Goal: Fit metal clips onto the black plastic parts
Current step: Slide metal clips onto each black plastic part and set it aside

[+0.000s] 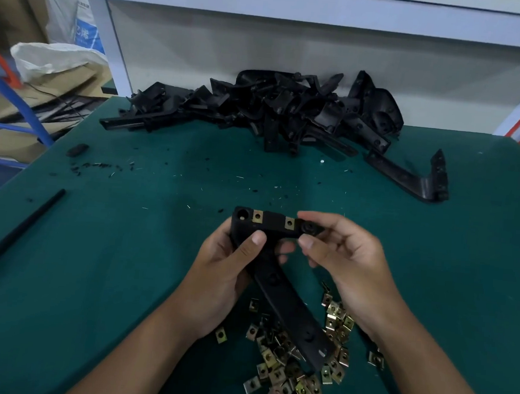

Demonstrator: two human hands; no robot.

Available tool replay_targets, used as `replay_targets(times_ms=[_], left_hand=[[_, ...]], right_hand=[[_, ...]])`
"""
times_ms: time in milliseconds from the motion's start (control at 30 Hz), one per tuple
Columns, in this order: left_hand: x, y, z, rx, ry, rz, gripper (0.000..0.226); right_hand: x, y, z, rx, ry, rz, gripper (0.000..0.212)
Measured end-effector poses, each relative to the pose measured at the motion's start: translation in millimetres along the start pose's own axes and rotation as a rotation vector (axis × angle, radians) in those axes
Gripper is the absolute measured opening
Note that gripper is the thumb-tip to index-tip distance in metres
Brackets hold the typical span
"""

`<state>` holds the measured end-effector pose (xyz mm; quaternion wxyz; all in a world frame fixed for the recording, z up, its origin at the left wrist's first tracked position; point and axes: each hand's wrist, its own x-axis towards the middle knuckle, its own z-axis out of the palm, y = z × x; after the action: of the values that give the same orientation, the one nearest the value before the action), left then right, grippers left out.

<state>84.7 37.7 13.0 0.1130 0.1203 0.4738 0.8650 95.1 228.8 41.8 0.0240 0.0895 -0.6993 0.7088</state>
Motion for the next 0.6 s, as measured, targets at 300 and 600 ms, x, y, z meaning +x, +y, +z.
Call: replay_targets(times_ms=[300,600], left_hand=[[-10.0,12.3,25.2,0.05,0.019,0.04,0.035],[-33.8,-32.8,164.8,0.25,-0.396,0.022,0.019]], right_hand=[[-6.2,-23.1,-11.6,-0.072,0.009,-0.086,0.028],[-159.8,-89.4,-107.7,-0.268,0.421,-0.111,0.022]])
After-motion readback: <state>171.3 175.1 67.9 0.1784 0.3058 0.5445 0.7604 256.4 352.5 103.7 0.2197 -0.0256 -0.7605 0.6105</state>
